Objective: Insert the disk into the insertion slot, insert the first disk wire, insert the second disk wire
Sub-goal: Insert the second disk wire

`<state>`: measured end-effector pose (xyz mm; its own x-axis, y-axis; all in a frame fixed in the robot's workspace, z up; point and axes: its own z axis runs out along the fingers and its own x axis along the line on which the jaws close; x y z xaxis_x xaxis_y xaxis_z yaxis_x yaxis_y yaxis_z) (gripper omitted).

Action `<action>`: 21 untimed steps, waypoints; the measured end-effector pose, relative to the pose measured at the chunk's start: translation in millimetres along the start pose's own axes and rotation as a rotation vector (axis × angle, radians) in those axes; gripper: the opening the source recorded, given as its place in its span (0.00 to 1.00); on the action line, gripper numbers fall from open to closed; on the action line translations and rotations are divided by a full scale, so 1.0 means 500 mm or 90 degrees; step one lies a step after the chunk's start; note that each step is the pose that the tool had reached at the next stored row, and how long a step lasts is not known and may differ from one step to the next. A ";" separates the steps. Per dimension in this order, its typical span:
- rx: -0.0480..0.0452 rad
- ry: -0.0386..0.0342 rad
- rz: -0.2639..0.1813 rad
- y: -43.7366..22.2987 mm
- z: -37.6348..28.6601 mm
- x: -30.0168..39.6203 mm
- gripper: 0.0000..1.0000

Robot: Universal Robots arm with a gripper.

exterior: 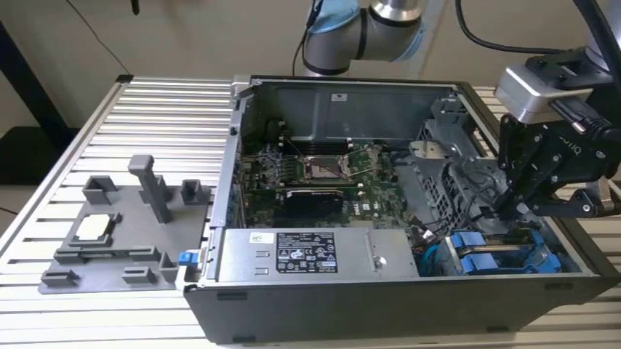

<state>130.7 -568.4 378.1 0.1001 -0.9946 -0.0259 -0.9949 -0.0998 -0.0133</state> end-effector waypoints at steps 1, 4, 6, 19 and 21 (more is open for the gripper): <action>0.0002 -0.0021 0.000 -0.001 0.001 0.002 0.16; 0.0006 -0.0044 0.005 -0.003 0.003 0.004 0.16; 0.0007 -0.0044 0.008 -0.003 0.003 0.004 0.16; 0.0039 -0.0332 0.014 -0.006 0.016 0.007 0.16; 0.0043 -0.0369 0.015 -0.008 0.021 0.009 0.16</action>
<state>135.2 -571.9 367.5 0.0779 -0.9934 -0.0841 -0.9969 -0.0766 -0.0187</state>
